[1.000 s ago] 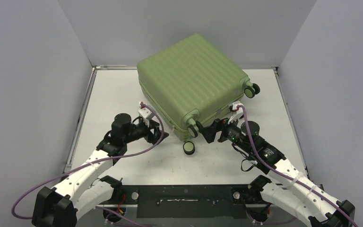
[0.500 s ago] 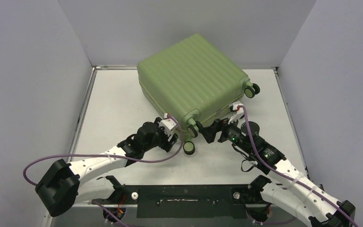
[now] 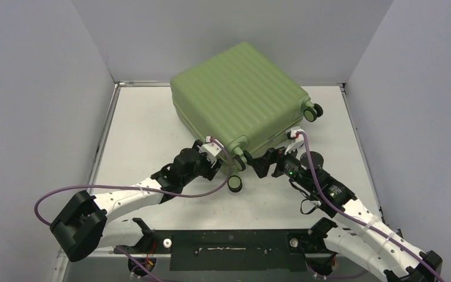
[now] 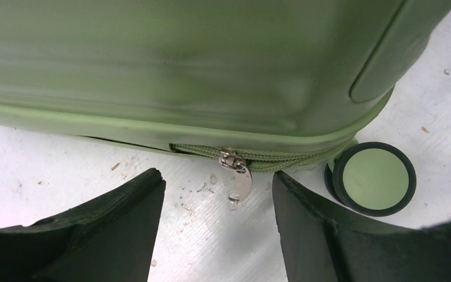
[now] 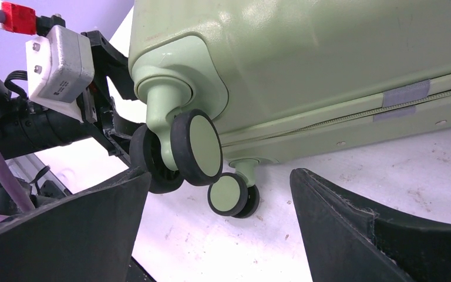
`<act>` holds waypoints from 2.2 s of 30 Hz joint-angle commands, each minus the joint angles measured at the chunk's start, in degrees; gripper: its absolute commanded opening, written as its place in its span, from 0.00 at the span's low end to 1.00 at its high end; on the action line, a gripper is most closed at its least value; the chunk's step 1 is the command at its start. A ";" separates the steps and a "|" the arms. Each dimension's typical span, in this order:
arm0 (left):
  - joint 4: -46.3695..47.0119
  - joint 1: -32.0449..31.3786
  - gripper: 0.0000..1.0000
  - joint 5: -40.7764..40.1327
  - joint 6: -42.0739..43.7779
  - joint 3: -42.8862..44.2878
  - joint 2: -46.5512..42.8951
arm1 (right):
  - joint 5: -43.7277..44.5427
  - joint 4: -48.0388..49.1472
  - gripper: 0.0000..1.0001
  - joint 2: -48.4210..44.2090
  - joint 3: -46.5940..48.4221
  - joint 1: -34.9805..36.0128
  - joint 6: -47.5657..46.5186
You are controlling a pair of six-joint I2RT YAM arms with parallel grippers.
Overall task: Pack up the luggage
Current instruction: Zip the luggage at the center of the board.
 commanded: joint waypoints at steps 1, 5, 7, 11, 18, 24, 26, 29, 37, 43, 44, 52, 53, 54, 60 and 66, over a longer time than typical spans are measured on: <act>4.91 -0.34 0.64 1.65 0.29 2.81 0.94 | 1.29 1.31 0.93 -0.61 1.84 0.40 -0.84; 5.24 -0.35 0.58 1.68 0.43 3.08 2.27 | 1.13 1.42 0.93 -0.66 1.67 0.37 -0.65; 5.77 -0.34 0.53 1.76 0.46 3.04 2.72 | 1.11 1.44 0.93 -0.81 1.58 0.41 -0.56; 7.30 -0.36 0.43 1.64 0.52 2.84 3.63 | 1.20 1.17 0.93 -1.18 1.41 0.41 -0.31; 9.36 -0.36 0.24 0.84 1.02 2.42 4.06 | 1.20 0.48 0.93 -2.05 1.23 0.40 0.18; 10.09 -0.37 0.04 0.58 1.44 1.65 3.06 | 0.27 0.47 0.93 -1.63 1.58 0.39 0.15; 10.08 -0.38 0.00 0.65 1.70 1.31 2.70 | -0.25 0.59 0.93 -1.27 1.78 0.41 0.00; 9.49 -0.39 0.00 1.20 2.16 0.72 1.88 | -0.68 0.69 0.93 -0.77 2.18 0.41 -0.10; 3.98 -0.34 0.00 3.02 2.76 -0.91 -3.14 | -1.09 1.26 0.94 -0.04 2.90 0.57 0.32; 1.09 -0.33 0.00 3.22 3.37 -1.12 -4.85 | -1.47 2.32 0.94 0.48 2.72 0.70 0.79; 1.03 -0.38 0.00 3.33 3.36 -1.12 -4.78 | -1.63 2.50 0.94 0.67 2.79 0.74 0.91; 0.05 -0.36 0.00 4.84 3.34 -1.04 -4.48 | -1.77 2.77 0.94 0.84 3.16 1.22 1.46; 0.02 -0.38 0.00 5.01 3.12 -1.03 -4.54 | -1.83 2.98 0.94 1.01 3.12 1.29 1.71; -0.06 -0.35 0.00 5.32 2.75 -1.03 -4.65 | -2.12 3.35 0.94 1.28 3.08 1.30 2.07; 3.23 -0.41 0.00 7.86 -1.30 -3.90 -6.77 | -4.38 7.73 0.95 4.65 3.40 1.38 5.17; 4.09 -2.25 0.00 10.84 -2.87 -4.53 -7.19 | -6.22 9.94 0.93 10.06 5.71 1.97 6.03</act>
